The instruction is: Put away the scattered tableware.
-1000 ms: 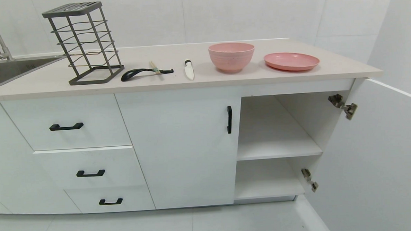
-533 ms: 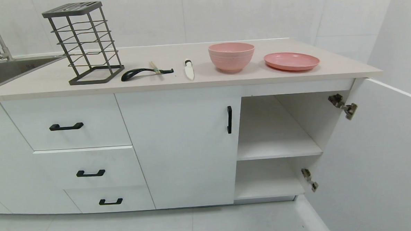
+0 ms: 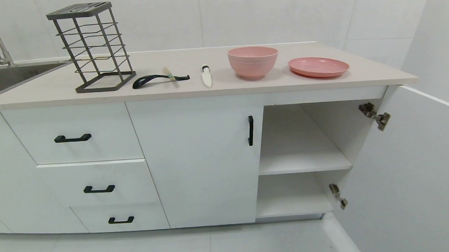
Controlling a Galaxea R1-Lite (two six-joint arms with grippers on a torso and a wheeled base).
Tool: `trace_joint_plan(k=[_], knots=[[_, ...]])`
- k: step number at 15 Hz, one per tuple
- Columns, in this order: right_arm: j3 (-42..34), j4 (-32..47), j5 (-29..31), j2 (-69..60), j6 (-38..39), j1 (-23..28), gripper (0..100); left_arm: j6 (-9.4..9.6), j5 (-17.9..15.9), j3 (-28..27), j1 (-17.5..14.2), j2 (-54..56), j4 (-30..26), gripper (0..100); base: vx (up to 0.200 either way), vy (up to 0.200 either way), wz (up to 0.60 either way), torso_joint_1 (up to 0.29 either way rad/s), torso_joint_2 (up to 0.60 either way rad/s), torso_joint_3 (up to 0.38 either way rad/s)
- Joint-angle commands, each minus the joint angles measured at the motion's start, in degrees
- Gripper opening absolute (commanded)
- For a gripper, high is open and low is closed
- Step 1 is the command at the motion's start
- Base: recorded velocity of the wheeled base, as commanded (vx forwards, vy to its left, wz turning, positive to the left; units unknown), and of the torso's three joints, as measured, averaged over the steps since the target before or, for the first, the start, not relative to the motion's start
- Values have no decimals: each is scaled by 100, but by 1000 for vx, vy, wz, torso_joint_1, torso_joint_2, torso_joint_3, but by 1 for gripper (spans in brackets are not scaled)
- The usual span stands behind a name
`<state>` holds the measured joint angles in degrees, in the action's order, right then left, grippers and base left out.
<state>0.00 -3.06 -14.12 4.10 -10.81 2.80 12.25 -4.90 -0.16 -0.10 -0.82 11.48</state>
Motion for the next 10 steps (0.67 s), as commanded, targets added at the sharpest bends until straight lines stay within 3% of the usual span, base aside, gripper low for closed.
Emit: trace_joint_plan(k=[1,3,4,5,6,8,10], knots=[[0,-2,-3,21,0,1,100,-135,147,-28,-8,82,-850,100,0,0,0,0,0,0],[0,-2,-3,21,44,-8,100,-197,121,7,-8,82,-735,100,0,0,0,0,0,0],[0,-2,-12,21,255,-8,100,-540,-37,16,-8,82,-867,100,0,0,0,0,0,0],[0,-2,-30,21,510,-8,100,-768,-28,7,-8,82,-1201,100,0,0,0,0,0,0],[0,-2,-47,21,747,-8,100,-997,-28,16,-8,82,-1166,100,0,0,0,0,0,0],[26,34,-293,12,1363,-17,100,-1102,-28,16,-8,82,-1148,100,0,0,0,0,0,0],[26,42,-504,12,1415,-17,100,-1137,-28,16,-8,82,-1157,100,0,0,0,0,0,0]])
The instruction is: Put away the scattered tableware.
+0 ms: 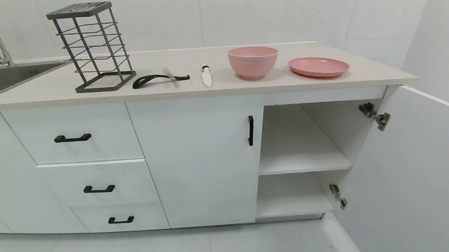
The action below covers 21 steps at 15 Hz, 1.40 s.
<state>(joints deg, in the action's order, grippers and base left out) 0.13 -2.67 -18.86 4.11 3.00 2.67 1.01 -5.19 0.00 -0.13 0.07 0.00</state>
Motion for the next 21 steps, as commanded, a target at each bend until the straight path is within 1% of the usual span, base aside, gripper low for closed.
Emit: trace_joint_plan(k=[1,4,6,9,11,15,17,21], knots=[[13,-5,14,11,-89,-3,100,13,-8,0,-4,-7,0,100,0,0,0,0,0,0],[4,-32,-13,11,-238,-3,100,-13,1,0,-4,-7,-9,100,0,0,0,0,0,0],[4,-32,-4,20,-230,-3,100,-31,27,0,5,-7,0,100,0,-200,0,2,2,0],[4,-32,14,20,-221,-3,100,-5,159,0,-4,-7,-9,100,0,-200,0,4,7,-1],[4,-32,-4,20,-212,-3,100,13,229,0,-4,-7,-9,100,0,0,0,0,0,0],[4,-32,-13,20,-212,-3,100,-31,273,0,-4,-7,0,100,0,0,0,0,0,0],[4,-32,-4,11,-98,-3,100,-31,282,0,5,-7,0,100,200,0,0,0,0,7],[4,-32,-21,11,34,-3,100,-31,282,0,-4,-7,0,100,200,-200,0,1,4,4]])
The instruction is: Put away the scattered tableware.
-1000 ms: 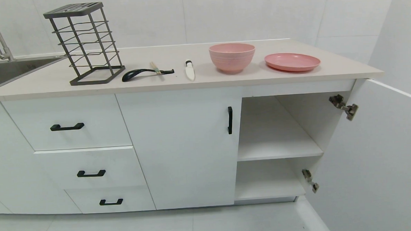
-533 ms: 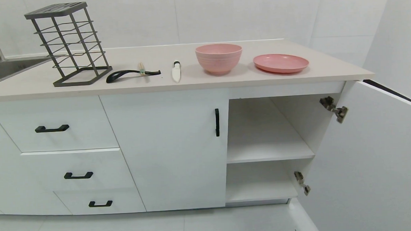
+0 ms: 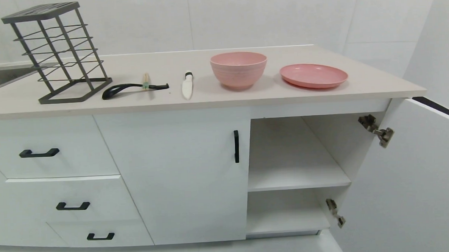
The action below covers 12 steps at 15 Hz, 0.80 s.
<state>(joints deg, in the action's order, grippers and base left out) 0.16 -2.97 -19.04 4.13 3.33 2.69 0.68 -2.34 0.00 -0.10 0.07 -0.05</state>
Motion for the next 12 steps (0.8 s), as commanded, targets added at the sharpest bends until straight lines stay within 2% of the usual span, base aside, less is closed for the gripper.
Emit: trace_joint_plan(k=[1,8,10,12], knots=[[2,-1,-3,17,1,-6,100,2,-3,0,-8,-7,5,100,0,-200,0,-2,2,-12],[2,-1,-3,17,1,-6,100,2,-3,0,-8,-7,5,100,0,0,0,0,0,0],[2,-1,-3,17,1,-6,100,11,-12,0,-8,-7,5,100,200,0,0,2,5,5],[2,-1,-3,17,1,-6,100,2,-12,0,-8,-7,14,100,0,0,0,0,0,0]])
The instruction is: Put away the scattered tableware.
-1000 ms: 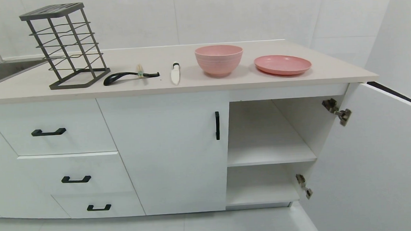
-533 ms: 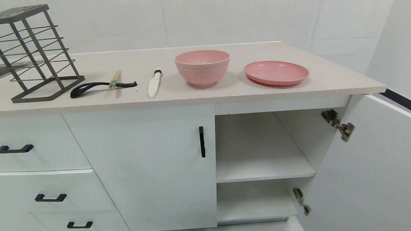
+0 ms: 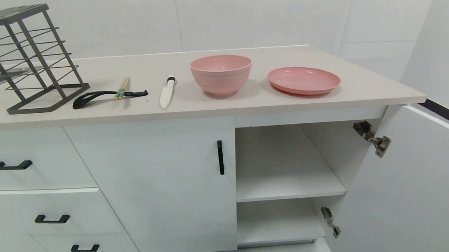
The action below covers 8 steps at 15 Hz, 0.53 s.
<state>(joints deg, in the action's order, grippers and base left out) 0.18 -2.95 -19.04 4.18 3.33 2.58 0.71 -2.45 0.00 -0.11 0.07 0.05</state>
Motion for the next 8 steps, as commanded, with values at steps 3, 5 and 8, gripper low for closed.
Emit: trace_joint_plan(k=[3,5,8], knots=[[-1,-4,-3,4,1,5,100,0,-1,0,2,-7,4,100,0,0,0,0,0,0],[-1,-4,-3,13,10,5,100,0,-1,0,2,-7,-5,100,0,0,0,0,0,0],[-1,-4,85,4,-16,5,100,0,-1,0,2,-7,-5,100,0,0,0,0,0,0]])
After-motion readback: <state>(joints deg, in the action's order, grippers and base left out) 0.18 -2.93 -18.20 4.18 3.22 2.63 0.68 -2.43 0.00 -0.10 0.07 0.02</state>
